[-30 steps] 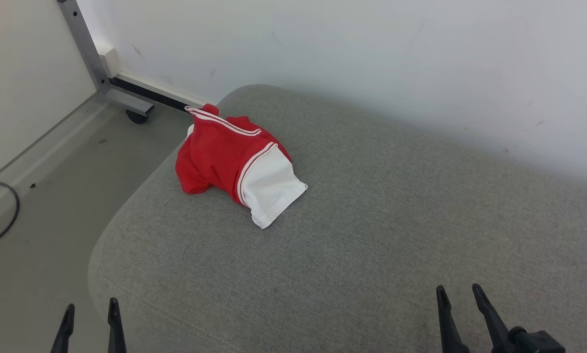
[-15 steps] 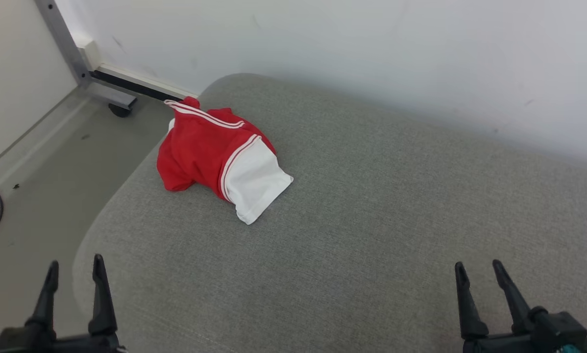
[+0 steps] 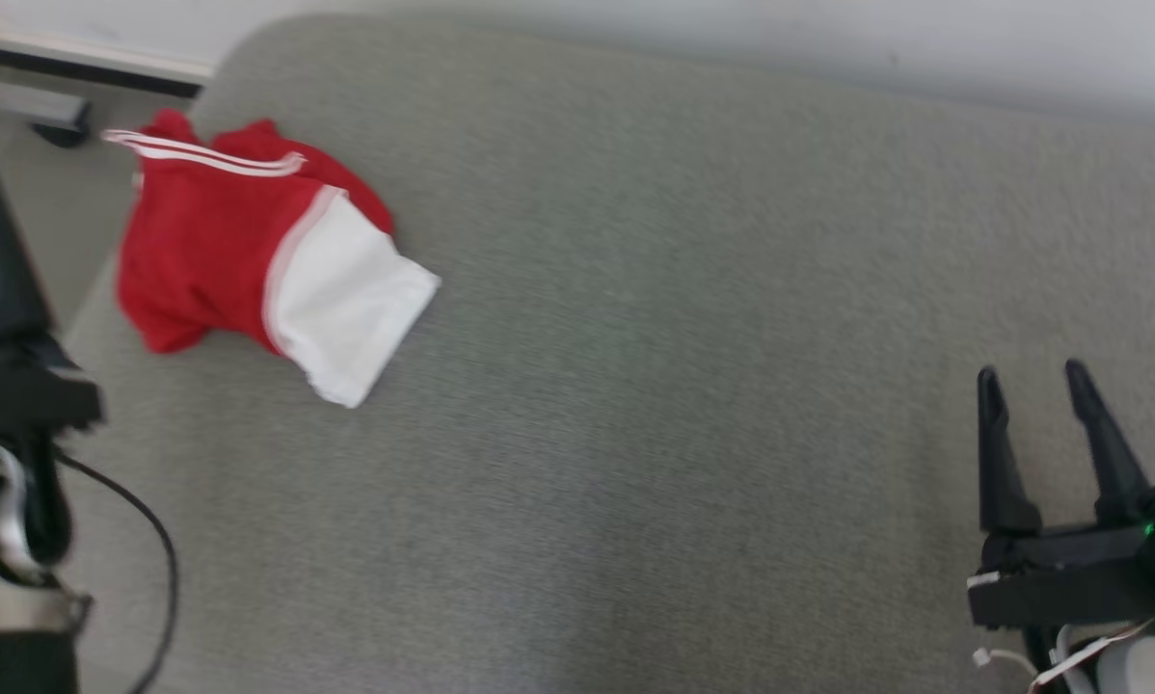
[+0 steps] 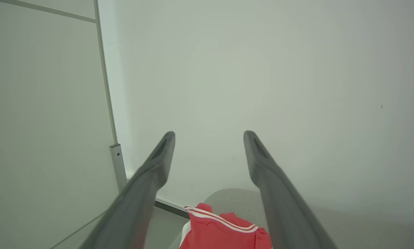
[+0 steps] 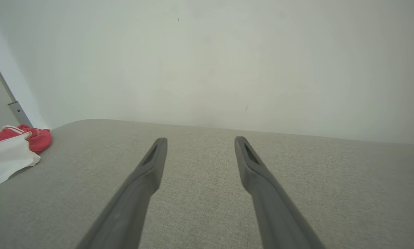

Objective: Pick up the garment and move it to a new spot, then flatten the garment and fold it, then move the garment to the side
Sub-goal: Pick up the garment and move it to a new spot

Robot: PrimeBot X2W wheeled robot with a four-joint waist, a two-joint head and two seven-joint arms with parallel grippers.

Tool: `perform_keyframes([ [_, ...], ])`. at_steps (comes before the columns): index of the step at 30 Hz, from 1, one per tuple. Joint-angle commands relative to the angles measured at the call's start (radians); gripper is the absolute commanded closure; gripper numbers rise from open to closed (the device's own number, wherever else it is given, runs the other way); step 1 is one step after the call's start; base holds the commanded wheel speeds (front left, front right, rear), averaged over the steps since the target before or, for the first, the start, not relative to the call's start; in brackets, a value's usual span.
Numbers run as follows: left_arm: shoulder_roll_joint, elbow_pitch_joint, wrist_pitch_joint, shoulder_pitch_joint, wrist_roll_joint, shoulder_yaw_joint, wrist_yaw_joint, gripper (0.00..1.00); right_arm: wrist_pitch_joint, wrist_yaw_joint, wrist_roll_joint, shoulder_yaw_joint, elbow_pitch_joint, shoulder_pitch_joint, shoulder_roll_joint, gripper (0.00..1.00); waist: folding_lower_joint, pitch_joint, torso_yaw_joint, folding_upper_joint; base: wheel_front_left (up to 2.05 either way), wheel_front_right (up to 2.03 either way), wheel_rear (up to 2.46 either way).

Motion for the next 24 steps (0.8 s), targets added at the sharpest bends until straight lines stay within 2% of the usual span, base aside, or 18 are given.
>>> perform_keyframes([
  [1,0.023,0.015,0.012,-0.056,-0.009,0.014,0.007,0.0,-0.001,-0.003,-0.011,-0.005,-0.02,-0.029,-0.01,0.0,-0.0002,0.181,-0.173,-0.0002,0.0,0.0,0.0],
  [7,0.102,0.093,0.077,-0.19,-0.036,0.053,0.018,0.0,-0.005,-0.003,-0.019,-0.044,-0.073,-0.071,-0.006,0.0,-0.0002,0.268,-0.252,-0.0002,0.0,0.0,0.0],
  [14,0.176,0.236,0.158,-0.26,-0.031,0.06,0.026,0.0,-0.006,-0.003,-0.018,-0.058,-0.101,-0.093,-0.008,0.0,-0.0002,0.318,-0.3,-0.0002,0.0,0.0,0.0],
  [22,0.214,0.393,0.236,-0.293,-0.046,0.051,0.017,0.0,-0.005,-0.003,-0.024,-0.055,-0.108,-0.102,-0.005,0.0,-0.0002,0.321,-0.315,-0.0002,0.0,0.0,0.0],
  [24,0.225,0.446,0.29,-0.295,-0.049,0.042,0.012,0.0,-0.002,-0.003,-0.026,-0.056,-0.112,-0.102,-0.005,0.0,-0.0002,0.316,-0.318,-0.0002,0.0,0.0,0.0],
])
